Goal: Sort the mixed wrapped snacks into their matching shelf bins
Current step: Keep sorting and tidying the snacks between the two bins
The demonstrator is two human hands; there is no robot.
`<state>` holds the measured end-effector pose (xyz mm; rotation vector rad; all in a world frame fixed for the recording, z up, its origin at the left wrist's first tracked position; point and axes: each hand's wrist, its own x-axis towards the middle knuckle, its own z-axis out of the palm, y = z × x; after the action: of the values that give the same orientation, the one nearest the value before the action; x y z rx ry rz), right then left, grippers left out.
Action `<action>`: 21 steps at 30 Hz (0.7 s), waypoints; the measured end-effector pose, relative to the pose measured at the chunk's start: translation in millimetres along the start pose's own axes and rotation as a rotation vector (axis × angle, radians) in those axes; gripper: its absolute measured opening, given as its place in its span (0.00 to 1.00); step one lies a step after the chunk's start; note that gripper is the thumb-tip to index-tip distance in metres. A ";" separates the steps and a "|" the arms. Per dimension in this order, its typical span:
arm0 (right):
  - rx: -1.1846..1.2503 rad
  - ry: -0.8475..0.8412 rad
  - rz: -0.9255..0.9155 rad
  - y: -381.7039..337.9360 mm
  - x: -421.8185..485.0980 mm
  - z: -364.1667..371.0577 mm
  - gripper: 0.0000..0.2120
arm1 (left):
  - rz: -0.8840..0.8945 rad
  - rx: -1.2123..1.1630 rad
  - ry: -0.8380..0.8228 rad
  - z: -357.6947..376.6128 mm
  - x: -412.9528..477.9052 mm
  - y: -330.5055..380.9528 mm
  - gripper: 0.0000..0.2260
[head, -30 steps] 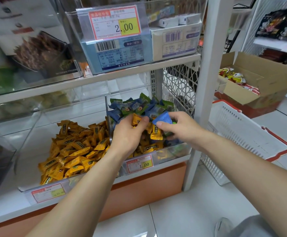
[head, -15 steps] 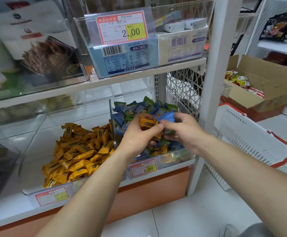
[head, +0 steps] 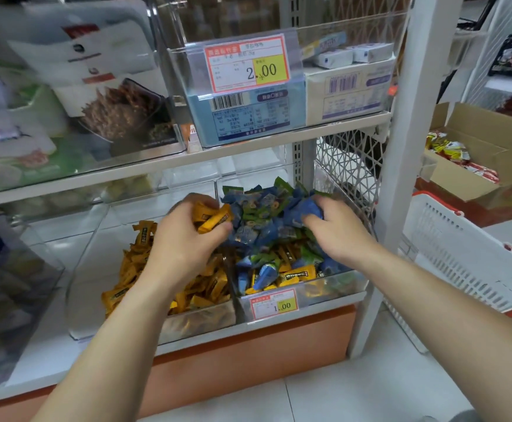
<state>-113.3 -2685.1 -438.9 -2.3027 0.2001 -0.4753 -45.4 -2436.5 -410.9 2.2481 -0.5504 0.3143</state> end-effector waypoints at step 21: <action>-0.255 -0.522 -0.101 1.2 -32.7 10.5 0.14 | 0.341 0.362 -0.413 48.9 -54.6 40.6 0.12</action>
<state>-139.2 -2669.7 -455.4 -2.6054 -0.1197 0.1208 -110.3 -2481.7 -438.5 2.5811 -1.1822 0.1214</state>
